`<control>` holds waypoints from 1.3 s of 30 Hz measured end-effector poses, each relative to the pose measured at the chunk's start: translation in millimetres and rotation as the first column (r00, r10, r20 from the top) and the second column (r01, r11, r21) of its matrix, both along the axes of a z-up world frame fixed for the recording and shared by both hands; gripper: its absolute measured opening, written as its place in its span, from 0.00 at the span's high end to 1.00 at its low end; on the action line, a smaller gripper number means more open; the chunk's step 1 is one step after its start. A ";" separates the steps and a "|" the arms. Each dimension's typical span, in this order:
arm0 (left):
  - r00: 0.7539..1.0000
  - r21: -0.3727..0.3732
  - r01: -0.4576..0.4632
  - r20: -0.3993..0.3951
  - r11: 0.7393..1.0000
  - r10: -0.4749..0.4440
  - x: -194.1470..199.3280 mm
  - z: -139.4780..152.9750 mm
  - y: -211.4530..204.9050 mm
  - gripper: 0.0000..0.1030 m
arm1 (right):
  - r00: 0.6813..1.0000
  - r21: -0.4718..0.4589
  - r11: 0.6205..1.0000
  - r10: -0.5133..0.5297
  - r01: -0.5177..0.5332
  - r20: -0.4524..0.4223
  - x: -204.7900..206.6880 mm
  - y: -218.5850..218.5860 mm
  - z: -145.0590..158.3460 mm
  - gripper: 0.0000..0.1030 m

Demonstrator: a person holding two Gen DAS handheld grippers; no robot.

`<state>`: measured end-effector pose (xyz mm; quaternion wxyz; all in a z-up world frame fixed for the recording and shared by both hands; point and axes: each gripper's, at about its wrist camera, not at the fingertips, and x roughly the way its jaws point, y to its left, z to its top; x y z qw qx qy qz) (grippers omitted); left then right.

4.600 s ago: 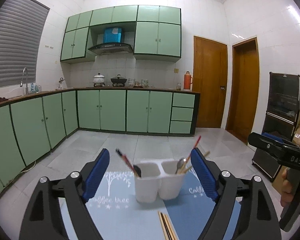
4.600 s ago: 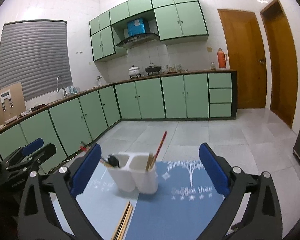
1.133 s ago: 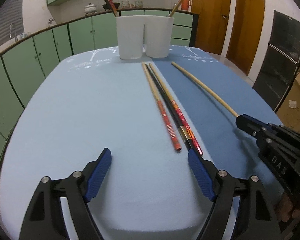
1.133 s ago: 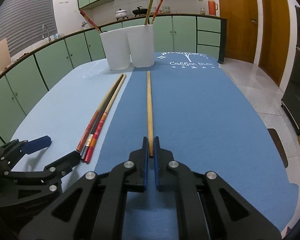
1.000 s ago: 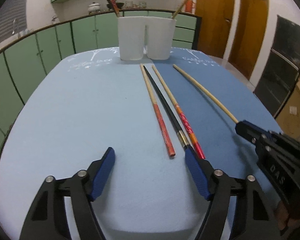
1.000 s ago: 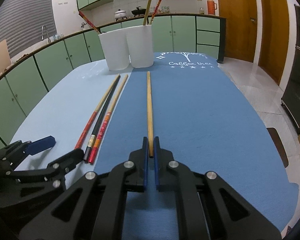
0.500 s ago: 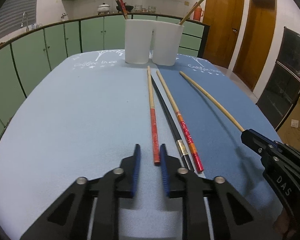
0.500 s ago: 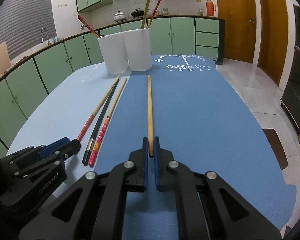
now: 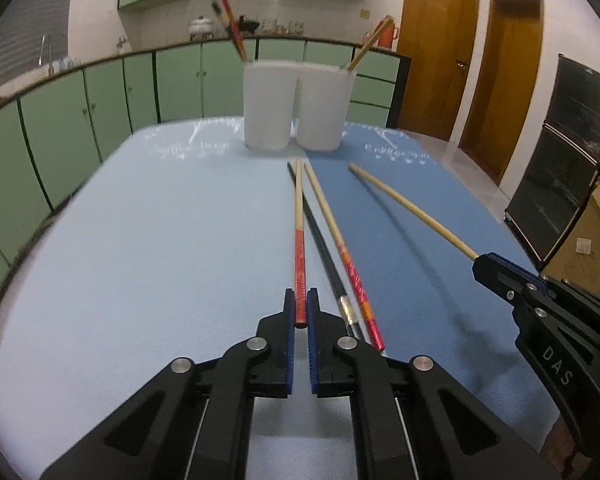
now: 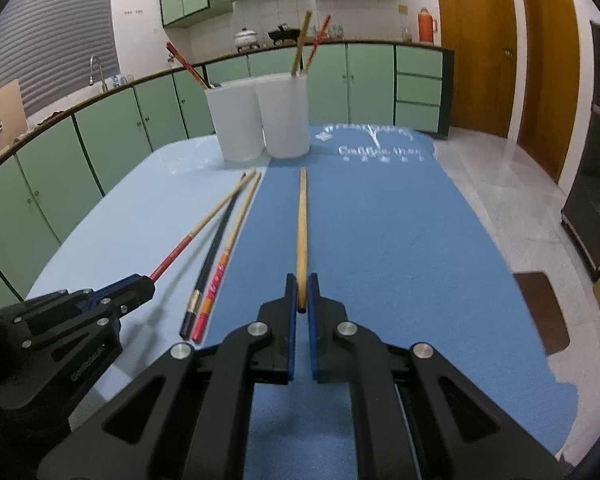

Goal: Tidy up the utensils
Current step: 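Close the right gripper on a wooden chopstick while the left gripper grasps a red chopstick, then lift both chopsticks into the white holder and open both grippers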

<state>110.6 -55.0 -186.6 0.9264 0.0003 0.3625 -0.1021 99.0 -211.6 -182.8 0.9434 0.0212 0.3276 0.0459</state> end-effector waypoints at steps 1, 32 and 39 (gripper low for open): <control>1.000 0.005 0.002 0.014 1.000 -0.002 -1.6 5.4 0.3 0.95 | 1.000 -0.003 1.000 0.003 -0.003 0.007 -0.8 0.4 3.4 0.96; 0.953 -0.068 0.050 0.302 0.996 -0.028 28.7 152.4 13.9 0.95 | 0.983 0.119 0.981 0.136 -0.151 0.125 71.3 -22.7 165.2 0.96; 0.943 -0.066 0.060 0.330 0.996 -0.035 35.7 165.7 18.4 0.95 | 0.978 0.137 0.975 0.159 -0.177 0.133 90.2 -23.6 186.5 0.96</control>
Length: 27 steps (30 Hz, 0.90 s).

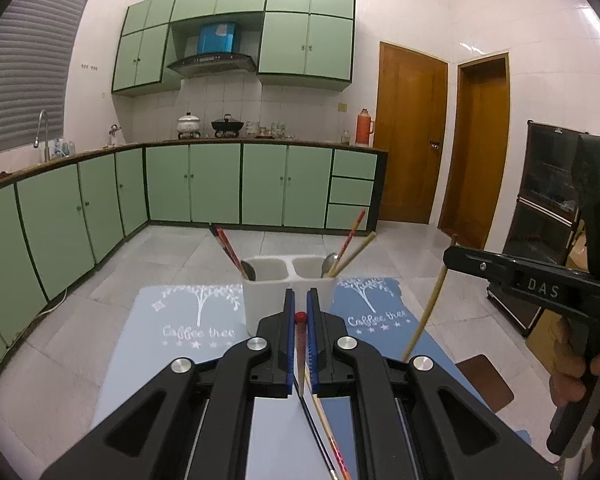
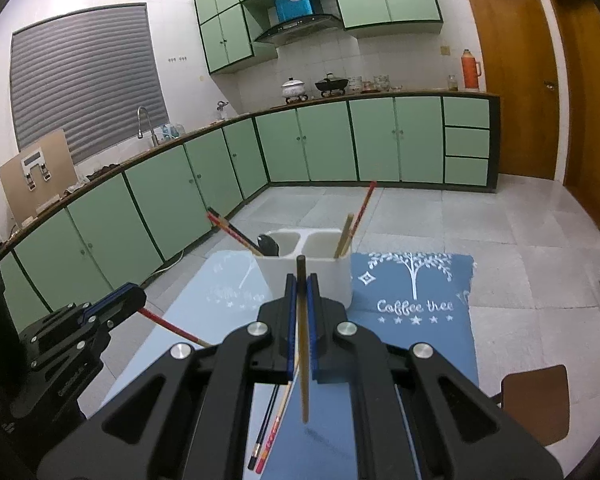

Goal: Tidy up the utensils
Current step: 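Lift both chopsticks into the white holder and open both grippers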

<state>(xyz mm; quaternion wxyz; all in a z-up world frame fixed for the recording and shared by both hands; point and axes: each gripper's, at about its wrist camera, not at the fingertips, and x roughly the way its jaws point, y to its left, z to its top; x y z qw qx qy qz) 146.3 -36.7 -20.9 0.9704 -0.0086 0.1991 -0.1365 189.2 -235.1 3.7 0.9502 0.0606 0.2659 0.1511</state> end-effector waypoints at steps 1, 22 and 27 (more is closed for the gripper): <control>1.000 -0.005 0.000 0.005 1.000 0.000 1.6 3.5 1.0 0.95 | 1.000 0.002 1.000 0.006 -0.006 0.009 3.1 0.5 5.2 0.96; 0.972 -0.020 -0.035 0.230 0.999 0.039 75.3 98.5 8.6 0.95 | 0.979 -0.028 1.000 -0.005 0.011 0.204 115.2 8.6 100.4 0.96; 0.976 -0.008 -0.039 0.215 0.999 0.040 121.6 89.6 -0.4 0.95 | 0.981 -0.047 0.998 -0.025 0.035 0.195 159.4 13.9 85.3 0.96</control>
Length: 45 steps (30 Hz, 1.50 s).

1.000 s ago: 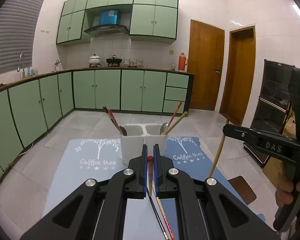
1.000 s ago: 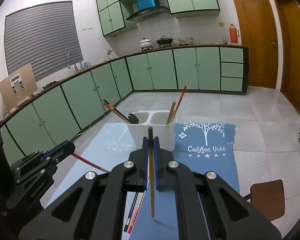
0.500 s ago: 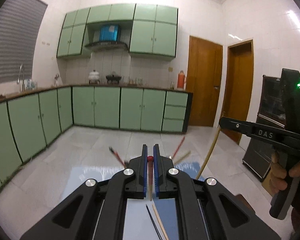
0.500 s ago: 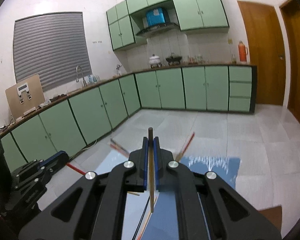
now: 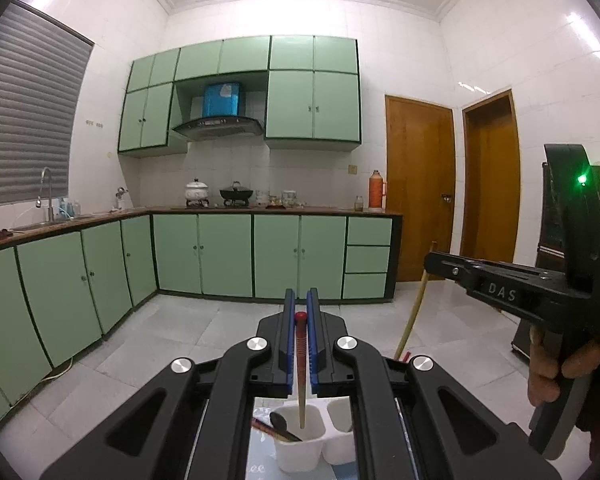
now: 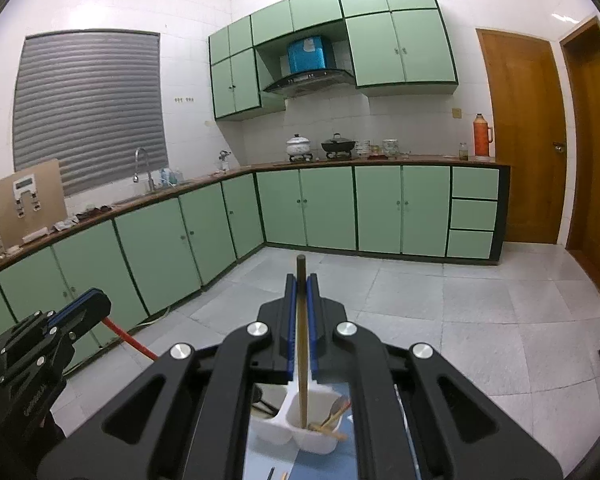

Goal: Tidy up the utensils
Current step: 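Lift both chopsticks into the white holder and open both grippers, then move both open grippers back over the last two chopsticks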

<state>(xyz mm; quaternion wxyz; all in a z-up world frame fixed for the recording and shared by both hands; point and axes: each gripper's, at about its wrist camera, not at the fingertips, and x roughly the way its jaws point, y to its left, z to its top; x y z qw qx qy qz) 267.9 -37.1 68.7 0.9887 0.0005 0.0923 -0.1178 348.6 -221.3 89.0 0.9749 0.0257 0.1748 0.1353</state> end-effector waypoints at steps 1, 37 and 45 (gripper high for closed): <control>1.000 -0.002 0.002 -0.009 1.000 -0.002 7.9 -4.0 -1.3 0.95 | 1.000 -0.006 1.000 -0.003 0.003 -0.003 5.8 1.5 -4.2 0.96; 0.969 -0.040 -0.001 -0.248 0.999 -0.009 -79.6 -105.7 26.0 0.23 | 0.991 0.013 0.991 -0.135 0.135 -0.002 -148.6 -29.1 -96.0 0.05; 0.958 -0.009 -0.014 -0.288 1.000 0.011 -111.3 -131.2 30.3 0.23 | 0.989 0.005 0.991 -0.136 0.137 -0.056 -184.6 -24.0 -133.9 0.06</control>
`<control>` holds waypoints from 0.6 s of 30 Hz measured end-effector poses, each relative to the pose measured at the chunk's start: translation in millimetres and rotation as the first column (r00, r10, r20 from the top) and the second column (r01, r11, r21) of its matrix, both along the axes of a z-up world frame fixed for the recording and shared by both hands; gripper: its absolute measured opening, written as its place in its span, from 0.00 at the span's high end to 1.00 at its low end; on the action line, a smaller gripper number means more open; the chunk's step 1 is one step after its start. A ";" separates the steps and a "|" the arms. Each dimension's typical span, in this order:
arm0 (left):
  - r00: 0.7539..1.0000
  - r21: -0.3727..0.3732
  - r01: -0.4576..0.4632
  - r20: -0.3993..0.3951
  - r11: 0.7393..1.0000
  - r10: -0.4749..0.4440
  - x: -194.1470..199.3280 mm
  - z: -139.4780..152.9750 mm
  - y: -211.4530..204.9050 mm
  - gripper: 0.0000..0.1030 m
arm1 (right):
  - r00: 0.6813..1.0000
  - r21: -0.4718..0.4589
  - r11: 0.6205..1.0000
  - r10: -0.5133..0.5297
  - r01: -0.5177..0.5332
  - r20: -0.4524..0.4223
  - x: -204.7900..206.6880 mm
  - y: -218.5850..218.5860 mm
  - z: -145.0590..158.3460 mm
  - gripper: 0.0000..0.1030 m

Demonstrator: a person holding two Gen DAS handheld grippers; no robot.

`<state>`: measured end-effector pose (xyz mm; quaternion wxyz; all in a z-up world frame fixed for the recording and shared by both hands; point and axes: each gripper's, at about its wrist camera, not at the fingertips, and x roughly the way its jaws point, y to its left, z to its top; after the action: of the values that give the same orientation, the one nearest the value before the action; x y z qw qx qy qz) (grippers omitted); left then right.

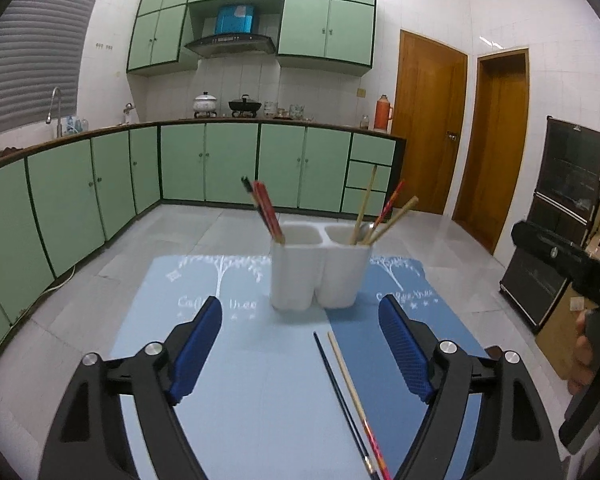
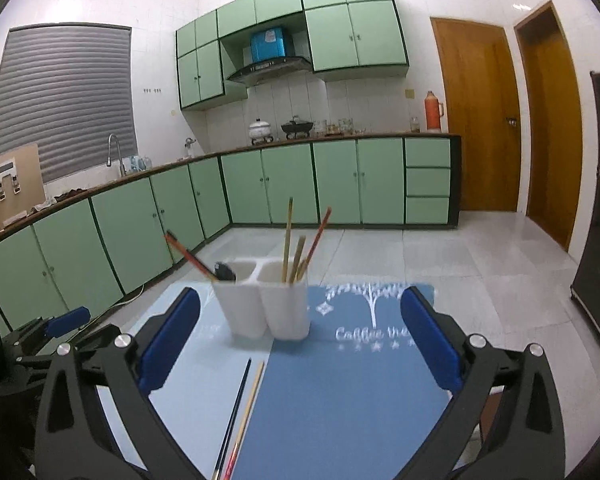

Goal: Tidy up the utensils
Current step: 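Move both open grippers back over the last two chopsticks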

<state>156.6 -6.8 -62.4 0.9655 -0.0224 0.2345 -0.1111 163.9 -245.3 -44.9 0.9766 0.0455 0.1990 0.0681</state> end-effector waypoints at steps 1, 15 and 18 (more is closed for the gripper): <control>1.000 0.000 0.001 -0.005 1.000 -0.001 -2.5 -1.9 -0.8 0.23 | 1.000 0.000 1.000 0.000 0.000 -0.008 -1.8 1.1 -3.5 0.05; 0.997 0.075 -0.015 -0.068 0.997 0.020 -33.7 -66.9 9.3 0.23 | 0.988 -0.024 1.000 0.014 -0.018 -0.153 -39.0 29.8 -97.1 0.06; 0.995 0.079 -0.027 -0.092 0.996 0.034 -36.6 -77.4 12.9 0.23 | 0.980 -0.034 0.999 0.026 -0.033 -0.198 -45.1 34.4 -114.8 0.08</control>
<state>120.0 6.1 -139.9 0.9552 0.0066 0.2831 -0.0860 118.8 -210.9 -159.7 0.9515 0.0311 0.2969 0.0739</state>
